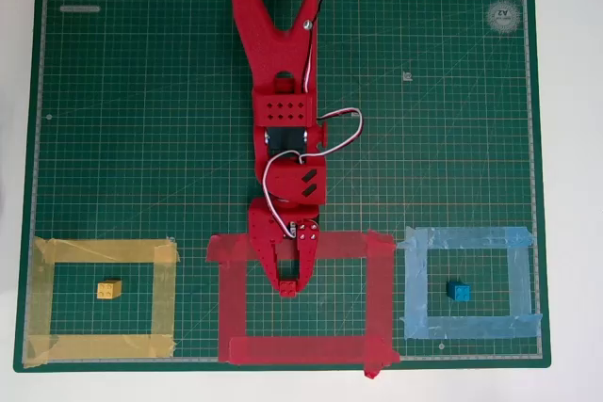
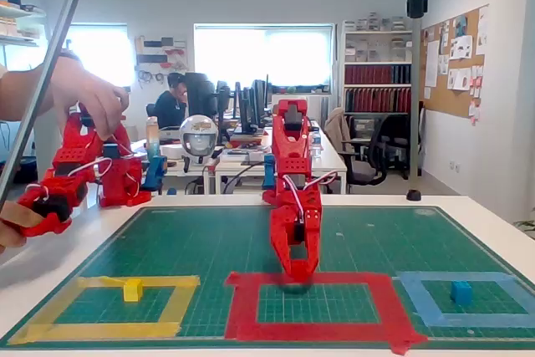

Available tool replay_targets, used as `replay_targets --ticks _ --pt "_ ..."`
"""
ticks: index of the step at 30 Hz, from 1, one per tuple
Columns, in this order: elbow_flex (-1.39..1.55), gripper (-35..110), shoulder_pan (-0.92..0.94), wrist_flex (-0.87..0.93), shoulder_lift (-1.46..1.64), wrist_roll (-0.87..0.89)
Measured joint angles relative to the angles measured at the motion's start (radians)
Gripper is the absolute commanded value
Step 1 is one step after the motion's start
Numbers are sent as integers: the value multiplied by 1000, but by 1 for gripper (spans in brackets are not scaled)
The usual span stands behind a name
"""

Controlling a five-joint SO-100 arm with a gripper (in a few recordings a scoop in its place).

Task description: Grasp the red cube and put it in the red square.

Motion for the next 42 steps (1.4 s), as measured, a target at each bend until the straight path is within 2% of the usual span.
replay_targets --ticks 12,42 --pt "-2 -1 0 -67 -46 -57" --pt "2 -1 9 -80 -89 -40"
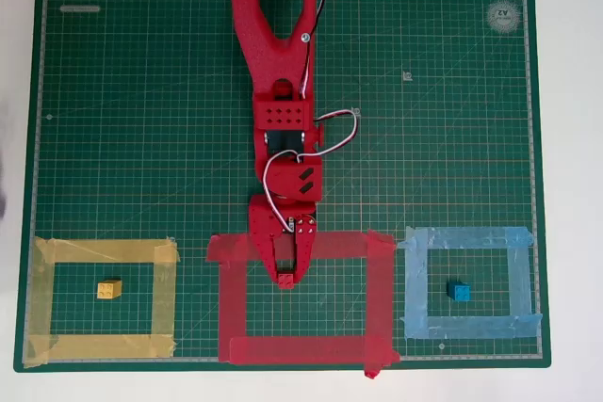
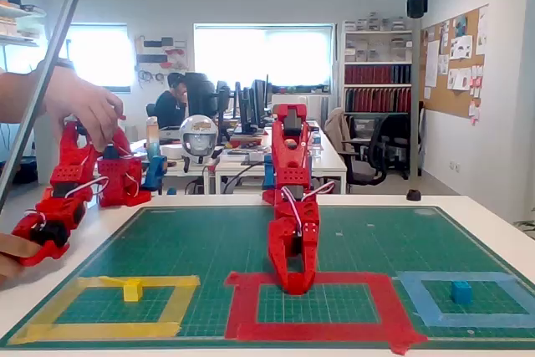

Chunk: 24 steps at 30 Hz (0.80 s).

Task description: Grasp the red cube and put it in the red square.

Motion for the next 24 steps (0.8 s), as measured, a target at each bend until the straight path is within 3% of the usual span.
replay_targets --ticks 24 --pt "0 13 0 -15 0 14"
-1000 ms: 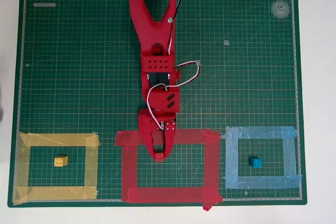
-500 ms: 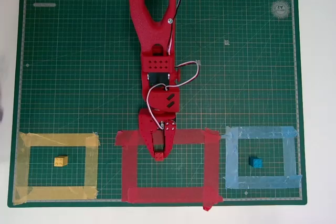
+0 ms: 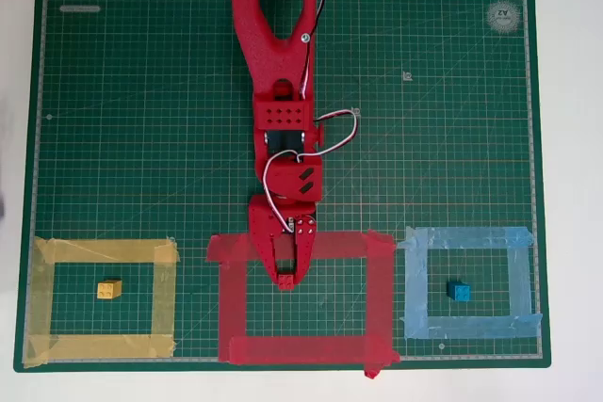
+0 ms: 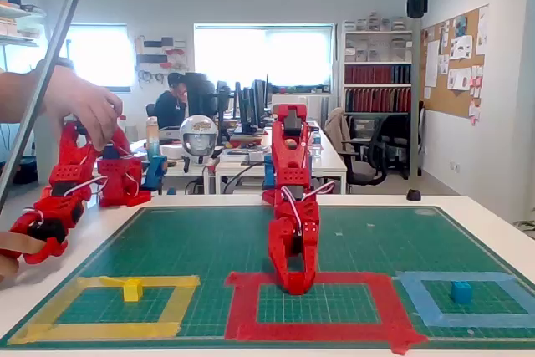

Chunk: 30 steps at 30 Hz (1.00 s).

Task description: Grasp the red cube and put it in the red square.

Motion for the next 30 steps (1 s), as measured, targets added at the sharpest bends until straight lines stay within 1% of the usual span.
replay_targets --ticks 11,16,19,24,30 --pt "3 14 0 0 0 0" --pt "103 15 0 0 72 2" --pt "230 15 0 18 206 2" --pt "492 15 0 92 543 34" --pt "919 14 -9 101 991 49"
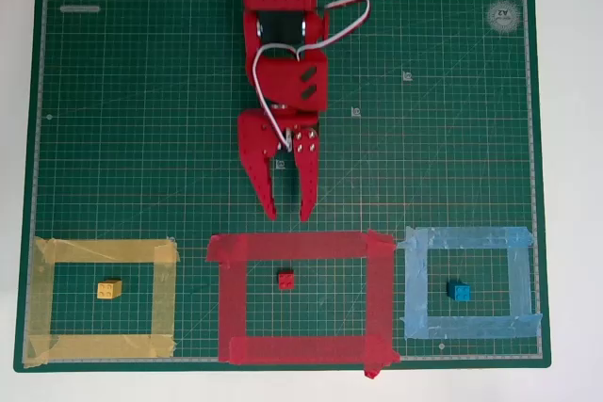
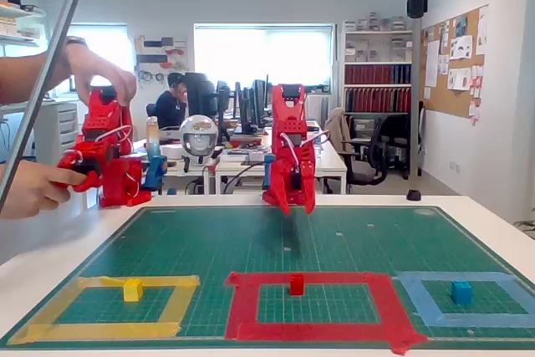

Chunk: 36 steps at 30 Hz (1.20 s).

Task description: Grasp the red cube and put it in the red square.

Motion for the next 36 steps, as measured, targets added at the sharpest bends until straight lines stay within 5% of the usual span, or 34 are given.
replay_targets --ticks 3,10,26,36 --pt "233 1 2 0 219 23" --pt "627 -1 2 60 657 86" --pt "693 -1 -5 983 1232 103" --pt "693 -1 -3 1373 1499 103"
